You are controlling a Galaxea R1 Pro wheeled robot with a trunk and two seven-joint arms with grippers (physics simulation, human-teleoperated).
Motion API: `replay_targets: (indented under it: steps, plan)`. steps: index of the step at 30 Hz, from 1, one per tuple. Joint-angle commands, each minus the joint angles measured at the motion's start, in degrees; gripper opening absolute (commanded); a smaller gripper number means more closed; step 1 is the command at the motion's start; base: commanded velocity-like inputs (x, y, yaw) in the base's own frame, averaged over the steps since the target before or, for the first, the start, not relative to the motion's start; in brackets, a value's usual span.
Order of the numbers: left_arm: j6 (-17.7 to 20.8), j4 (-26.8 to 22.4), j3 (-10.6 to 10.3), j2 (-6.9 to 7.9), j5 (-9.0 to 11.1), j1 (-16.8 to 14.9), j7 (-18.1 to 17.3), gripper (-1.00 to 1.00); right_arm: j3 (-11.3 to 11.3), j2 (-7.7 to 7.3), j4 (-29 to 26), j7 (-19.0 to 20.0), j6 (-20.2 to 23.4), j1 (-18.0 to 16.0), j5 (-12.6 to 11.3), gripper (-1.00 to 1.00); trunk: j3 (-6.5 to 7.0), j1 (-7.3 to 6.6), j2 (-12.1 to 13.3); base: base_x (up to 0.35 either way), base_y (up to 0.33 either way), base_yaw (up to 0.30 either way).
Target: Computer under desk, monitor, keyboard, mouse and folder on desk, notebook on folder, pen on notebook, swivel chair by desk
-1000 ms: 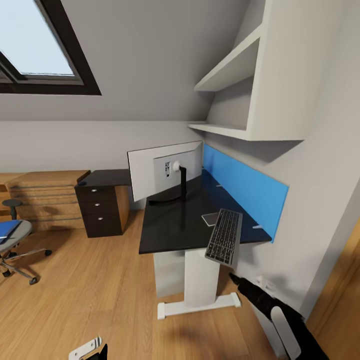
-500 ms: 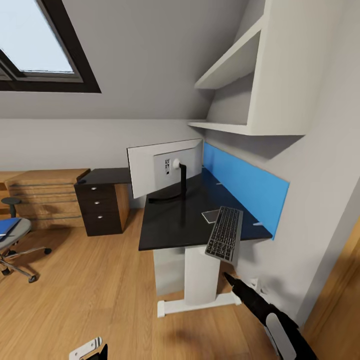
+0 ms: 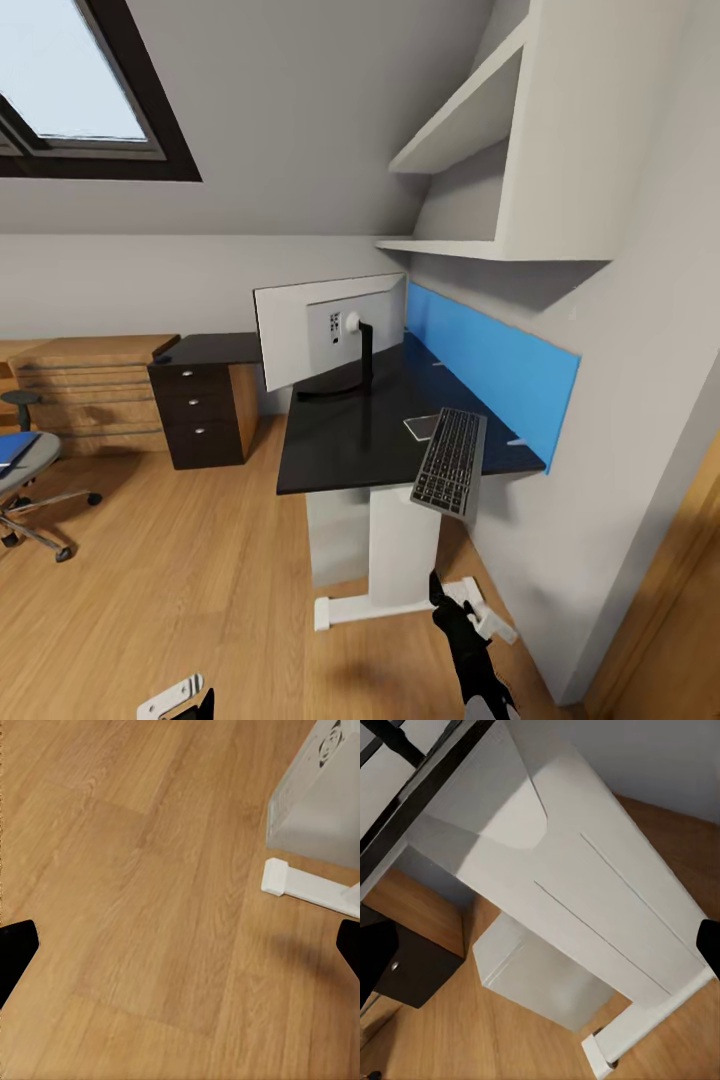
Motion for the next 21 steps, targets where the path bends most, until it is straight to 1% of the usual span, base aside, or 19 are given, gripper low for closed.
replay_targets:
  steps: [1, 2, 4, 5, 6, 7, 9, 10, 14, 16, 17, 19, 20, 21]
  plan:
    - [-0.4, -0.1, -0.3, 0.09, 0.6, 0.0, 0.7, 1.0, -0.2, 0.38, 0.4, 0.5, -0.4, 0.0, -0.6, 1.0, -0.23, 0.23, -0.4, 0.0, 0.0, 0.0]
    - [-0.4, -0.1, -0.3, 0.09, 0.6, 0.0, 1.0, 1.0, -0.2, 0.85, 0.7, 0.5, -1.0, 0.0, -0.6, 1.0, -0.41, 0.45, -0.8, 0.0, 0.0, 0.0]
    - [-0.4, -0.1, -0.3, 0.09, 0.6, 0.0, 1.1, 1.0, -0.2, 0.85, 0.8, 0.5, -2.0, 0.0, -0.7, 1.0, -0.77, 0.88, -1.6, 0.0, 0.0, 0.0]
    - [-0.4, -0.1, -0.3, 0.09, 0.6, 0.0, 1.2, 1.0, -0.2, 0.85, 0.9, 0.5, -3.4, 0.0, -0.7, 1.0, -0.95, 1.1, -2.0, 0.0, 0.0, 0.0]
    - [-0.4, -0.1, -0.3, 0.05, 0.6, 0.0, 1.2, 1.0, -0.2, 0.85, 0.9, 0.5, -11.7, 0.0, -0.8, 1.0, -1.13, 1.32, -2.4, 0.0, 0.0, 0.0]
    - [-0.4, -0.1, -0.3, 0.04, 0.6, 0.0, 1.2, 1.0, -0.3, 0.85, 0.9, 0.5, -13.2, 0.0, -0.8, 1.0, -1.31, 1.54, -2.8, 0.0, 0.0, 0.0]
    - [-0.4, -0.1, -0.3, 0.01, 0.6, 0.0, 1.3, 1.0, -0.3, 0.85, 1.1, 0.5, -17.8, 0.0, -0.9, 1.0, -1.67, 1.98, -3.7, 0.0, 0.0, 0.0]
    - [-0.4, -0.1, -0.3, 0.0, 0.6, 0.0, 1.3, 1.0, -0.2, 0.85, 1.3, 0.6, -19.2, 0.0, -0.9, 1.0, -1.85, 2.2, -4.1, 0.0, 0.0, 0.0]
    - [-0.4, -0.1, -0.3, 0.0, 0.6, 0.0, 1.3, 1.0, 0.9, 0.85, 1.5, 0.7, -19.7, 0.0, -0.9, 1.0, -2.57, 3.08, -5.7, 0.0, 0.0, 0.0]
    - [-0.4, -0.1, -0.3, 0.0, 0.6, 0.0, 1.3, 1.0, 1.9, 0.85, 1.5, 0.7, -19.8, 0.0, -0.9, 1.0, -2.92, 3.52, -6.5, 0.0, 0.0, 0.0]
    - [-0.4, -0.1, -0.3, 0.0, 0.6, 0.0, 1.3, 1.0, 2.3, 0.85, 1.3, 0.6, -18.6, 0.0, -0.9, 1.0, -3.1, 3.74, -6.9, 0.0, 0.0, 0.0]
    - [-0.4, -0.1, -0.4, -0.02, 0.6, 0.0, 1.3, 1.0, 2.4, 0.85, 1.2, 0.6, -17.0, 0.0, -1.0, 1.0, -3.46, 4.18, -7.7, 0.0, 0.0, 0.0]
    - [-0.4, -0.1, -0.4, -0.04, 0.6, 0.0, 1.4, 1.0, 2.5, 0.85, 1.1, 0.6, -14.7, -0.1, -1.2, 1.0, -3.64, 4.4, -8.1, 0.0, 0.0, 0.0]
    - [-0.4, -0.1, -0.4, -0.05, 0.6, 0.0, 1.4, 1.0, 2.5, 0.85, 1.0, 0.6, -13.4, -0.1, -1.6, 1.0, -3.82, 4.62, -8.5, 0.0, 0.0, 0.0]
